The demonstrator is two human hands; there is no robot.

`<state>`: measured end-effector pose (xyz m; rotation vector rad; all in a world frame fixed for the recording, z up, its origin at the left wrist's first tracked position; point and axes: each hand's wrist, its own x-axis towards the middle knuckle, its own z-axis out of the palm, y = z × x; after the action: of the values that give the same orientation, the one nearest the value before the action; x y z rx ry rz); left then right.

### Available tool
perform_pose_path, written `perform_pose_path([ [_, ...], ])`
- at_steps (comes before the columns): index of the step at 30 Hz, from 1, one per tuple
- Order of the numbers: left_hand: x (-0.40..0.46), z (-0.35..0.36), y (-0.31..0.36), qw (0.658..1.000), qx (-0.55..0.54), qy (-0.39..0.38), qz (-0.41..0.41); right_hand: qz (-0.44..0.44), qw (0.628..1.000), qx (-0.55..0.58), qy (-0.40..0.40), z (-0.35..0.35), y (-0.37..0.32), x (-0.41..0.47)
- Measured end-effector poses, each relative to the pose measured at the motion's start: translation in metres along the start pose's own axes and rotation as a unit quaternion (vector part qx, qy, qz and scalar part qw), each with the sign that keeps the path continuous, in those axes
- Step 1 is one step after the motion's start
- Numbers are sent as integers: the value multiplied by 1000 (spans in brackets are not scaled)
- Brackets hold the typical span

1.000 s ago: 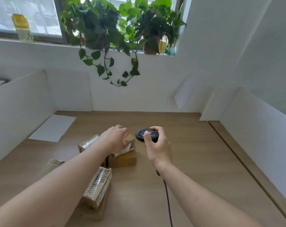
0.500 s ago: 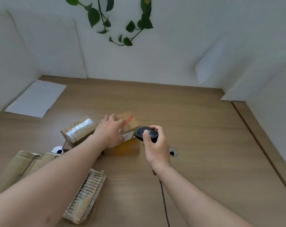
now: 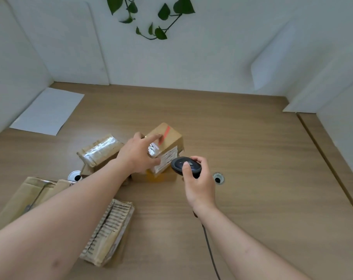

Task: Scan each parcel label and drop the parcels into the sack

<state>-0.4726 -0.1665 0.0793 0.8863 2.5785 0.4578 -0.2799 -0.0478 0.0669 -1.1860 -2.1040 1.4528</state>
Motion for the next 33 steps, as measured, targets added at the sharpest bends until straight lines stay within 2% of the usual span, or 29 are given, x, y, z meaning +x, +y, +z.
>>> perform_pose_path([
  [5, -23, 7, 14, 992, -123, 3, 2, -4, 1000, 5, 26, -30, 3, -25],
  [14, -107, 21, 65, 984, -178, -10, 15, -16, 999, 22, 46, -95, 15, -88],
  [18, -151, 19, 91, 975, -223, -18, -4, -52, 998, 12, 24, -135, 23, -112],
  [22, -201, 13, 120, 966, -256, 6, -31, -111, 993, -23, -30, -176, 30, -133],
  [28, -272, 21, 158, 965, -255, 29, -58, -179, 975, -73, -109, -235, 43, -174],
  [33, -324, 31, 187, 966, -241, 60, -65, -210, 966, -68, -131, -267, 49, -203],
])
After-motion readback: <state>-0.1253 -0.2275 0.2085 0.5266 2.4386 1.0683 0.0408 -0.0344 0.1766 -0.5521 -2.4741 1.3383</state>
